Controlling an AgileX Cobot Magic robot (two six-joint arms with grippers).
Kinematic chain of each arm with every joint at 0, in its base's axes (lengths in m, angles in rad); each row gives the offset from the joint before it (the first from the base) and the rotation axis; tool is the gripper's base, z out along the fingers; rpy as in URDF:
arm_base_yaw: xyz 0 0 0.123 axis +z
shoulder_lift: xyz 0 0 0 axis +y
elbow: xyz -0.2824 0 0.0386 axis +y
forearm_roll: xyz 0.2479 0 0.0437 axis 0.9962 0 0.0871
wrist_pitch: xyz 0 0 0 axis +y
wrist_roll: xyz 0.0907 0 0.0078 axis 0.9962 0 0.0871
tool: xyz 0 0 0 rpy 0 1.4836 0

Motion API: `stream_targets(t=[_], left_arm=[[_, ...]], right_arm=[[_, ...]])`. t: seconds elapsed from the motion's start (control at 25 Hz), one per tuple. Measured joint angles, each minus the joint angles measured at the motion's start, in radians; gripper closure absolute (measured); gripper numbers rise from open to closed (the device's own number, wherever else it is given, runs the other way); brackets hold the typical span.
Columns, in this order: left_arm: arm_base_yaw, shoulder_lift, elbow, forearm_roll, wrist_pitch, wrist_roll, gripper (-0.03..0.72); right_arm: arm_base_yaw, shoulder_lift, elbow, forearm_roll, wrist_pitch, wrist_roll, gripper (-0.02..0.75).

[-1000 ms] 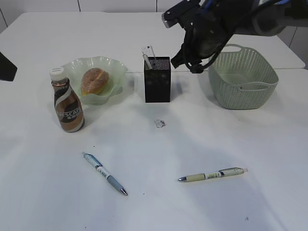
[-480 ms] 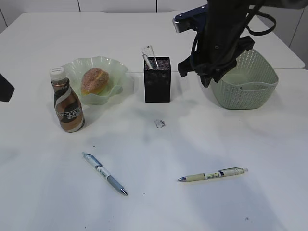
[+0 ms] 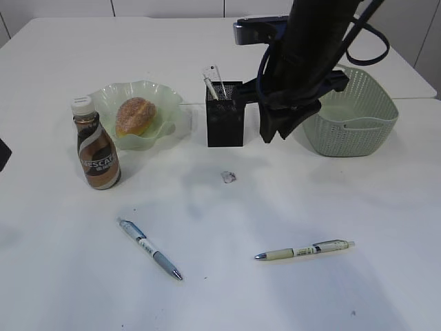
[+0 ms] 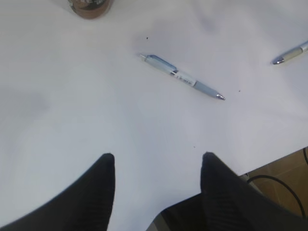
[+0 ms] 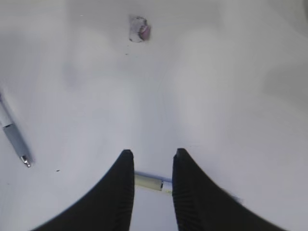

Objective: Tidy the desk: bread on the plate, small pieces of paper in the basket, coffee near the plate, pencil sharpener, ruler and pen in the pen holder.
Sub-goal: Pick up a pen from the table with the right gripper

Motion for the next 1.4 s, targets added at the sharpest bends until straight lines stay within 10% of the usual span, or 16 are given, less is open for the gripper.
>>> stream_targets(t=[1.0,1.4], left_arm=[[0.000,0.000,0.000,0.019,0.113,-0.004,0.287],[0.000,0.000,0.000,0.037,0.115,-0.004,0.286]], right_arm=[[0.286,0.038,-0.002,0.095,-0.010,-0.313,0.395],[0.306,0.281,-0.261,0.150,-0.002,-0.317,0.393]])
